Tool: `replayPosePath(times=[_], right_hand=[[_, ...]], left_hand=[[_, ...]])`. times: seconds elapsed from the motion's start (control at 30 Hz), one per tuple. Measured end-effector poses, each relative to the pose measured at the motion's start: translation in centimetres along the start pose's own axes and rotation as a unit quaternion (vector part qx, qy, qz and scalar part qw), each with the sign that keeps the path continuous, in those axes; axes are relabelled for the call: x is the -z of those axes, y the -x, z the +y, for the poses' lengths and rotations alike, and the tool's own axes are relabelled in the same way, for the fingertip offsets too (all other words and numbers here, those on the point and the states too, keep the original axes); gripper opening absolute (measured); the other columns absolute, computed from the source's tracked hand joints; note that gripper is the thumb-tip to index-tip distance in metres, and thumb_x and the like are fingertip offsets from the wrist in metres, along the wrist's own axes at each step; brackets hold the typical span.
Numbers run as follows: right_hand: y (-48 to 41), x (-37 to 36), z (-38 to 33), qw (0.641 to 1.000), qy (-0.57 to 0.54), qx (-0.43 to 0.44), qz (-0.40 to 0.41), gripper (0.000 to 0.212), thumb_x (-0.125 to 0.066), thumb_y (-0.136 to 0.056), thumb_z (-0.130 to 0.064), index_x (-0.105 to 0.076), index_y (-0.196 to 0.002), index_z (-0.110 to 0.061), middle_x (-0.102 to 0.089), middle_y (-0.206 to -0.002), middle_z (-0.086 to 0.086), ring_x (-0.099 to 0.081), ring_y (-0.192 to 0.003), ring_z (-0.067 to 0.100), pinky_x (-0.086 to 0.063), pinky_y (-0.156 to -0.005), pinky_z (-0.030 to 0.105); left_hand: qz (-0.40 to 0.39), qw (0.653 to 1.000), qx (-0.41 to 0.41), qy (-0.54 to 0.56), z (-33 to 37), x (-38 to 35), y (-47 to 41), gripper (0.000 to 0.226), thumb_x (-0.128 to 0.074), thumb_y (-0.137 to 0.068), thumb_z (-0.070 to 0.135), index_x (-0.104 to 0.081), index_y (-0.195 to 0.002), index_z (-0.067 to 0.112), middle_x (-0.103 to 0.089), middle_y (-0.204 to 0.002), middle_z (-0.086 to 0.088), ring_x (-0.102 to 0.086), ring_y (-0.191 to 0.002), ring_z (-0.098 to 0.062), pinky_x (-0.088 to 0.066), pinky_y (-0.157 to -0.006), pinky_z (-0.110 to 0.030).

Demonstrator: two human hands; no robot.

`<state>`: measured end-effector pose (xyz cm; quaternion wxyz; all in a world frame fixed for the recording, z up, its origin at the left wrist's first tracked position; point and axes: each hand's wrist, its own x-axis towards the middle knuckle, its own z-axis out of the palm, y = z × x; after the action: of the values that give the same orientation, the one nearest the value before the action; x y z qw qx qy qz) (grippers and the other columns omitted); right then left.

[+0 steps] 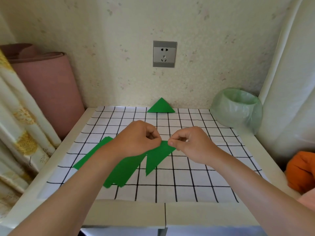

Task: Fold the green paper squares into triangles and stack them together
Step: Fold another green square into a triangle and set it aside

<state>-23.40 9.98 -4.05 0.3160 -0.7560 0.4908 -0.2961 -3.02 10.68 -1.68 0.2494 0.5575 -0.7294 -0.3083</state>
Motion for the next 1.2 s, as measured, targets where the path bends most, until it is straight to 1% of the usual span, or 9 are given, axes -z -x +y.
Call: replayPosePath(times=[0.27, 0.43, 0.57, 0.63, 0.73, 0.87, 0.93, 1.03, 1.2], right_hand=[[-0.7, 1.5, 0.7, 0.997, -0.047, -0.051, 0.042, 0.014, -0.070, -0.089, -0.015, -0.077, -0.080, -0.023, -0.068, -0.060, -0.015, -0.061, -0.055, 0.002, -0.045, -0.059, 0.012], [-0.9, 1.3, 0.7, 0.989, -0.101, -0.055, 0.096, 0.010, -0.070, -0.089, -0.015, -0.078, -0.084, -0.017, -0.072, -0.068, -0.005, -0.061, -0.054, 0.009, -0.047, -0.060, 0.016], [-0.9, 0.2, 0.2, 0.985, -0.129, -0.063, 0.095, 0.013, -0.071, -0.088, -0.014, -0.077, -0.079, -0.021, -0.074, -0.076, 0.004, -0.063, -0.056, 0.010, -0.051, -0.063, 0.023], [-1.0, 0.1, 0.2, 0.987, -0.119, -0.073, 0.078, 0.016, -0.070, -0.088, -0.014, -0.076, -0.076, -0.023, -0.075, -0.077, 0.000, -0.066, -0.063, 0.010, -0.056, -0.071, 0.028], [-0.7, 0.2, 0.2, 0.994, -0.072, -0.072, 0.033, 0.016, -0.066, -0.090, -0.017, -0.076, -0.082, -0.026, -0.075, -0.080, -0.012, -0.068, -0.076, 0.001, -0.051, -0.075, 0.020], [-0.5, -0.3, -0.3, 0.993, -0.104, -0.034, 0.046, 0.008, -0.069, -0.090, -0.020, -0.077, -0.087, -0.023, -0.075, -0.084, -0.010, -0.070, -0.083, 0.005, -0.053, -0.080, 0.022], [-0.6, -0.4, -0.3, 0.994, -0.095, -0.020, 0.051, 0.008, -0.071, -0.088, -0.018, -0.077, -0.084, -0.022, -0.075, -0.079, -0.013, -0.067, -0.076, 0.000, -0.050, -0.074, 0.015], [-0.8, -0.2, -0.1, 0.997, -0.068, -0.020, 0.037, 0.012, -0.071, -0.089, -0.019, -0.076, -0.080, -0.026, -0.071, -0.071, -0.019, -0.061, -0.067, -0.006, -0.046, -0.067, 0.010], [-1.1, -0.3, 0.6, 0.997, -0.054, -0.034, 0.038, 0.016, -0.066, -0.092, -0.023, -0.072, -0.080, -0.030, -0.074, -0.081, -0.008, -0.068, -0.078, 0.010, -0.057, -0.081, 0.033]], left_hand=[[0.034, 0.992, 0.067, 0.103, -2.5, 2.5, -0.2, 0.011, -0.065, -0.090, 0.011, -0.072, -0.083, 0.007, -0.076, -0.075, -0.005, -0.074, -0.076, -0.018, -0.061, -0.076, -0.035], [0.075, 0.957, 0.091, 0.266, -1.5, 0.2, -0.5, 0.018, -0.062, -0.094, 0.030, -0.072, -0.104, 0.018, -0.076, -0.095, 0.004, -0.072, -0.092, -0.009, -0.058, -0.080, -0.027], [0.109, 0.944, 0.110, 0.291, -0.2, -1.6, -0.5, 0.010, -0.067, -0.090, 0.027, -0.076, -0.091, 0.023, -0.076, -0.082, 0.008, -0.070, -0.070, -0.003, -0.052, -0.066, -0.019], [0.120, 0.942, 0.124, 0.288, -0.1, -1.9, -0.5, 0.009, -0.069, -0.089, 0.025, -0.077, -0.087, 0.021, -0.076, -0.080, 0.007, -0.070, -0.069, -0.005, -0.052, -0.066, -0.020], [0.097, 0.963, 0.099, 0.229, 0.1, -2.0, -0.3, 0.008, -0.071, -0.087, 0.024, -0.078, -0.087, 0.021, -0.076, -0.081, 0.008, -0.071, -0.074, -0.006, -0.052, -0.066, -0.014], [0.024, 0.985, 0.065, 0.156, 0.1, -2.7, -0.1, 0.010, -0.071, -0.087, 0.030, -0.079, -0.084, 0.026, -0.076, -0.086, -0.008, -0.071, -0.080, -0.025, -0.055, -0.085, -0.043], [0.012, 0.989, 0.056, 0.139, -0.1, -2.9, -0.1, 0.010, -0.071, -0.086, 0.033, -0.078, -0.084, 0.028, -0.074, -0.090, -0.014, -0.064, -0.076, -0.020, -0.052, -0.089, -0.048], [0.009, 0.993, 0.053, 0.108, -0.2, -3.0, -0.1, 0.013, -0.067, -0.088, 0.034, -0.078, -0.084, 0.028, -0.073, -0.087, -0.015, -0.058, -0.070, -0.015, -0.055, -0.080, -0.043], [0.007, 0.995, 0.058, 0.075, 0.0, -2.2, 0.1, 0.021, -0.059, -0.090, 0.025, -0.079, -0.083, 0.028, -0.076, -0.079, 0.001, -0.067, -0.070, -0.012, -0.056, -0.072, -0.029]])
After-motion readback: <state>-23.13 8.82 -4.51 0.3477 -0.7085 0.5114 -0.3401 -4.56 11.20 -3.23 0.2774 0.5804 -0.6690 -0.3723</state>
